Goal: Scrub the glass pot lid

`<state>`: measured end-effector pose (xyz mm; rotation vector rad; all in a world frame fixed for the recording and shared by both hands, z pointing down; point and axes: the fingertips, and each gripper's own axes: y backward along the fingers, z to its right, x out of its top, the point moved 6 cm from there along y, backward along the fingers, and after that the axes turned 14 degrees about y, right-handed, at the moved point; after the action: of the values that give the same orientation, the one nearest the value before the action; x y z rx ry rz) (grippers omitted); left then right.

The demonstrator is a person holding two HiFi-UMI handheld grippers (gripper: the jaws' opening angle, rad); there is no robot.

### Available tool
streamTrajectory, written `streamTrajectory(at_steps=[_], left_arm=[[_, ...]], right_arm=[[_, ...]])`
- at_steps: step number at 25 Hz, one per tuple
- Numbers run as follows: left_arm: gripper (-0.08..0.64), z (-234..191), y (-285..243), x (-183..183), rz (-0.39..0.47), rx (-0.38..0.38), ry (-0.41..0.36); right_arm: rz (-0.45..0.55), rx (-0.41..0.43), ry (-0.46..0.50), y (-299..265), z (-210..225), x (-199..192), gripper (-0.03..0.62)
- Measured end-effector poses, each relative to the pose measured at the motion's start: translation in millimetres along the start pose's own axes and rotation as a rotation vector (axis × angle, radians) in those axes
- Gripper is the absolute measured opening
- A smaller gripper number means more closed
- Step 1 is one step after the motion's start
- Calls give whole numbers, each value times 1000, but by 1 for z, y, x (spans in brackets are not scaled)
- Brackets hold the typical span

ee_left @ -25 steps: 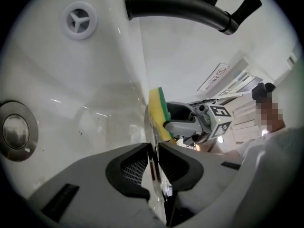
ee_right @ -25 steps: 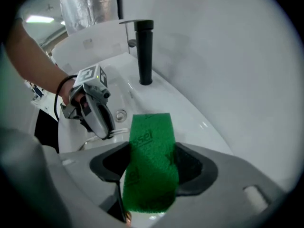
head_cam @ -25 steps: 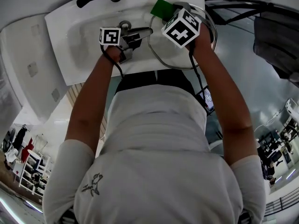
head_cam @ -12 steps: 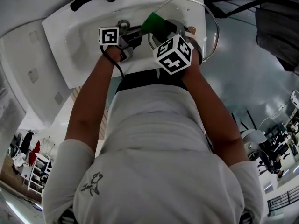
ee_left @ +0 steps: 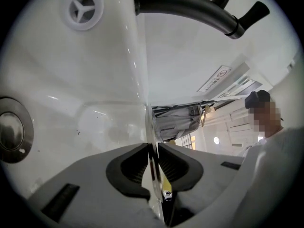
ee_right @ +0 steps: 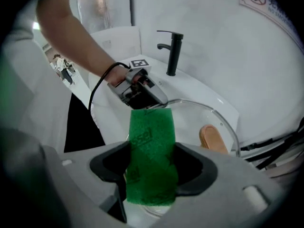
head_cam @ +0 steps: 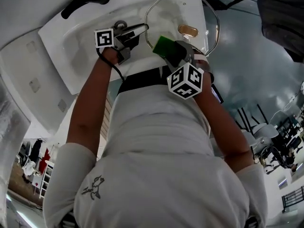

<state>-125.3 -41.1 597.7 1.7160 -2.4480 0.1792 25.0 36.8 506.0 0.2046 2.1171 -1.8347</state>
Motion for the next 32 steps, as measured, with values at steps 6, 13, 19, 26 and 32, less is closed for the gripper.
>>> streamTrajectory(at_steps=[6,13,19,26,32], left_arm=[[67,1,0,1,-15,6,-16],[67,2,-2,1,-39,18,-42],[67,2,-3,0,-50,31,-47],[67,2,-3,0,-52,45,-55],[67,3,-4,0,-56,47,-60]], right_arm=[[-50,33,-48,20,-12,-56,285],[-143,43,-217,35,8,-128,287],[-123,27,-207,42,34,-119,290],[68,171,72,21,17,-15,290],[84,186,152,5,27,11,290]])
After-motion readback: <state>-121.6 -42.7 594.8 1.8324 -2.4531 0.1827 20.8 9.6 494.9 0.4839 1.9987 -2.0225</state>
